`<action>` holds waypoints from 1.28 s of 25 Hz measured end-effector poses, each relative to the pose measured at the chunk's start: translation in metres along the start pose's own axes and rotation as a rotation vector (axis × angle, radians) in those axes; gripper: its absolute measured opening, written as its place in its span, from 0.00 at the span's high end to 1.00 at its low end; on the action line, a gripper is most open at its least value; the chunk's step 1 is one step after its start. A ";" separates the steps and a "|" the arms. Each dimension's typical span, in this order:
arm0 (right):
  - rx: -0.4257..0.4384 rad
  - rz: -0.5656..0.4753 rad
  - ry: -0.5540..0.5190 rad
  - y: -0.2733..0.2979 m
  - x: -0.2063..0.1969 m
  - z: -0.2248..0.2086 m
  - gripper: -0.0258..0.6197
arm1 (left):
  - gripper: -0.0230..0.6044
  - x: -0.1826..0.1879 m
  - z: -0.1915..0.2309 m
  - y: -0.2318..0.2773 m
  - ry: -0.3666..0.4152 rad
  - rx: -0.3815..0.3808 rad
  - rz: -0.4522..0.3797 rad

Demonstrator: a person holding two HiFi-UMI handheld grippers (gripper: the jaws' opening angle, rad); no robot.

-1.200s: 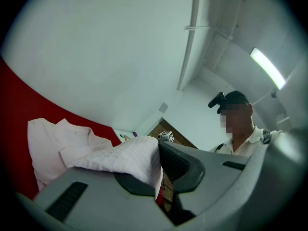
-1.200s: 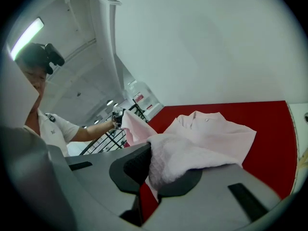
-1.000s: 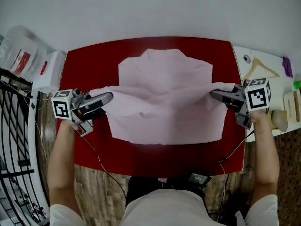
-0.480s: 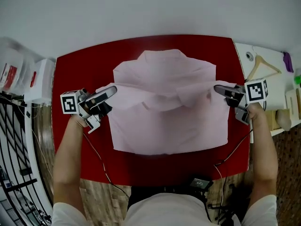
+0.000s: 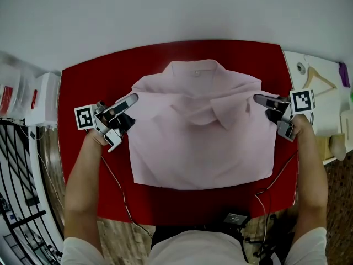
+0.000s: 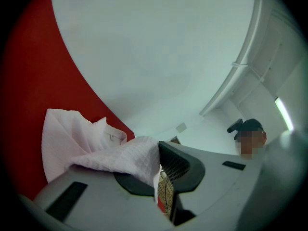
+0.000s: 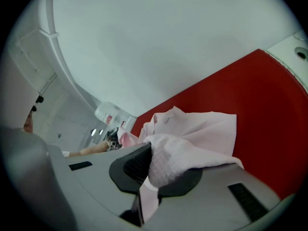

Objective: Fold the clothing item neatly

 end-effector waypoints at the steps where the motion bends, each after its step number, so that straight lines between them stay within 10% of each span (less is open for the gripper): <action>1: 0.013 -0.007 0.018 0.002 0.002 -0.004 0.90 | 0.93 0.001 0.006 0.000 -0.011 0.006 -0.009; 8: -0.010 -0.080 0.188 0.026 0.003 -0.040 0.90 | 0.92 0.003 0.048 -0.006 -0.111 0.116 -0.105; 17: 0.091 -0.323 0.390 0.036 0.009 -0.061 0.63 | 0.58 0.004 0.068 0.000 -0.172 0.203 -0.120; 26: 0.190 -0.419 0.575 0.038 0.006 -0.070 0.63 | 0.58 0.012 0.067 0.004 -0.427 0.031 -0.218; 32: 0.096 -0.349 0.573 0.046 0.000 -0.073 0.63 | 0.58 0.019 0.062 0.006 -0.405 0.082 -0.191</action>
Point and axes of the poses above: the fingertips, and each gripper's own axes: y forward along the fingers, z to its left, x out of its top, the point moved 9 cm from there along -y, backward along the fingers, and after that the axes turned 13 degrees about z, right-handed, at the moved point
